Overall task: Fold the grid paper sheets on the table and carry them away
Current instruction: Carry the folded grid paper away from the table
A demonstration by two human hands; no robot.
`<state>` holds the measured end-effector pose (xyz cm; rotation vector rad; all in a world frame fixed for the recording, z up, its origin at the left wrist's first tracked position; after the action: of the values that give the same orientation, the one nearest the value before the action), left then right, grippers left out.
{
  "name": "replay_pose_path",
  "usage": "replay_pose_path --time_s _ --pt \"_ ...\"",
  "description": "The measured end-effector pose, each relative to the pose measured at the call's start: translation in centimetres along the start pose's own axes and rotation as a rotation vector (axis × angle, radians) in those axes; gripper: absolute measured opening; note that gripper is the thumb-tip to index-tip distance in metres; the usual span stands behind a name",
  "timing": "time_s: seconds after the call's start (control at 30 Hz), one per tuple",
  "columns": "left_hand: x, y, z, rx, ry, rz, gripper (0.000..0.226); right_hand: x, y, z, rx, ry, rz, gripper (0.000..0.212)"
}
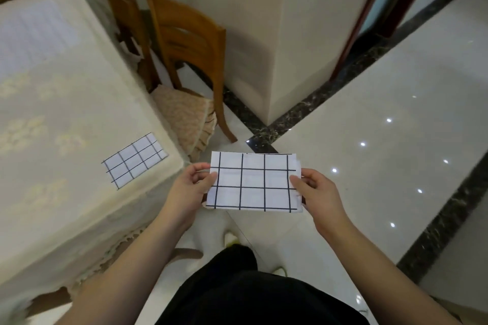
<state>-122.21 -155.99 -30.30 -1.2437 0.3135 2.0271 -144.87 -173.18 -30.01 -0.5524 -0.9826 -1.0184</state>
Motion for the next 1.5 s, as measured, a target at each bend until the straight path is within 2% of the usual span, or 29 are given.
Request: replay_pose_path --time_s 0.23,0.4,0.7,1.07,1.17,1.3,1.5 --pt "0.3 -6.7 -5.0 -0.175 -0.056 0.092 0.014 1.3 9.6 -6.7 0.171 0.041 0.095 0.019" --pt "0.8 -13.0 -7.7 -0.284 -0.074 0.068 0.011 1.4 17.6 -10.1 0.3 0.081 0.181 0.02" --pt "4.8 -21.4 -10.7 -0.388 -0.195 0.102 0.013 -1.2 29.7 -14.3 0.512 0.164 0.407 0.016" --pt "10.0 -25.9 -12.0 -0.609 -0.389 0.089 0.018 -4.3 39.0 -19.1 0.724 0.227 0.746 0.014" --pt "10.2 -26.8 -12.2 -0.681 -0.42 0.018 0.018 -4.5 41.2 -19.6 0.791 0.226 0.82 0.009" --pt "10.4 -27.8 -12.6 -0.726 -0.449 -0.095 0.018 -5.3 43.0 -20.0 0.845 0.227 0.917 0.02" --pt "10.6 -28.7 -12.9 -0.763 -0.453 -0.227 0.019 -5.6 44.5 -20.3 0.884 0.163 1.042 0.012"
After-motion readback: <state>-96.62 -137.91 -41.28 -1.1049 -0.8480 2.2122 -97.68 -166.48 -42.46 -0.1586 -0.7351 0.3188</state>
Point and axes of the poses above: each hand's wrist, its own z-axis away from the middle knuckle, its own y-axis out of the palm, x = y × z, the point moved 7 cm from there along -z, towards the middle knuckle, and after that the axes turned 8 degrees about -z, right-handed, at the moved point
